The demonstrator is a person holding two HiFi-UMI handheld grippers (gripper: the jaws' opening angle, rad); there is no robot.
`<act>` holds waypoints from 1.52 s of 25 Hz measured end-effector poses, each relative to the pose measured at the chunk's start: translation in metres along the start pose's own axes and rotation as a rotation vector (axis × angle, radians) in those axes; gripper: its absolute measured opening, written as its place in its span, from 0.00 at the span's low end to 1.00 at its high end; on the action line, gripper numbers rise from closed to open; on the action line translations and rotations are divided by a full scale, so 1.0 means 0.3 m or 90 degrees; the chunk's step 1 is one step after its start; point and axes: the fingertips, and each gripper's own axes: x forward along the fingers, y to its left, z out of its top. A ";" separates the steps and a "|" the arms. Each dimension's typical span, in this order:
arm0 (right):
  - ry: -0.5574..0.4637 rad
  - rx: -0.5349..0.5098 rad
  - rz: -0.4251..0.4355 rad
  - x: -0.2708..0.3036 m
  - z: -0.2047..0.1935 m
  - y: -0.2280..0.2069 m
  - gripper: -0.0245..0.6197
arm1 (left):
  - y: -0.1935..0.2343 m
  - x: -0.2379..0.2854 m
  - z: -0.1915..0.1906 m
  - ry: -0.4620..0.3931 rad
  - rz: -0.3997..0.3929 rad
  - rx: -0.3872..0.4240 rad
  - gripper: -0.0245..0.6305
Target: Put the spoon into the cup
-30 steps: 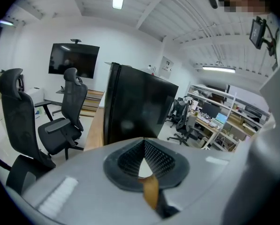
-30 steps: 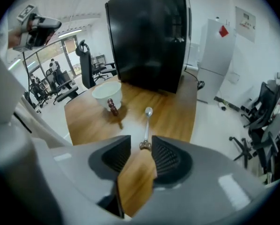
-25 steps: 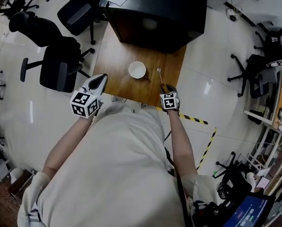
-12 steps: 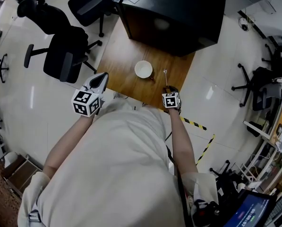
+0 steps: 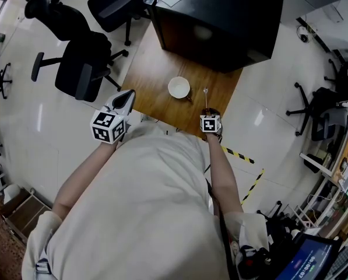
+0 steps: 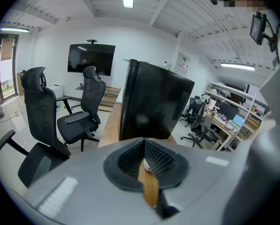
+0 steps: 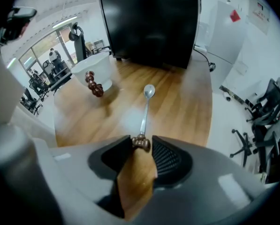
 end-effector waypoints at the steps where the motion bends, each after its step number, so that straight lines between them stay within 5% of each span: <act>1: 0.004 0.010 -0.003 0.003 -0.009 -0.002 0.26 | -0.002 0.004 0.002 0.000 -0.002 0.001 0.04; 14: -0.014 0.012 -0.030 -0.039 0.030 -0.017 0.23 | 0.004 0.036 0.018 0.005 -0.013 0.007 0.04; 38: -0.207 0.055 0.017 -0.403 0.297 0.114 0.23 | -0.007 0.067 0.036 -0.015 -0.084 -0.016 0.04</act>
